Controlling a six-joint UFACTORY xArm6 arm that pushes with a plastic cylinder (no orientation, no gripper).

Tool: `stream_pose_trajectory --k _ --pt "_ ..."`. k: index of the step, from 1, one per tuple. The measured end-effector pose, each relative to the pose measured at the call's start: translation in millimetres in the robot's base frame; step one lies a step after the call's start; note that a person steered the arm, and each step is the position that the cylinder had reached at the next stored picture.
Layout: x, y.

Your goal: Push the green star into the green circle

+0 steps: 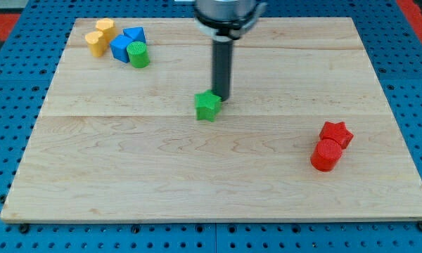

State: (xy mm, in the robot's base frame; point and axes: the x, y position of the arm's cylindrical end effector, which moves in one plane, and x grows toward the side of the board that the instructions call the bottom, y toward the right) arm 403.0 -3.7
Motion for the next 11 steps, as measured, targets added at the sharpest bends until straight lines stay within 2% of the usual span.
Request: stream_pose_trajectory --k 1,2,3,5,7,8,9,11 --pt "-5 66" --pt "42 100" --pt "50 24" --pt "-10 -68" --pt "-19 -80" --pt "-4 -83" --pt "-5 -128" --pt "-34 -100"
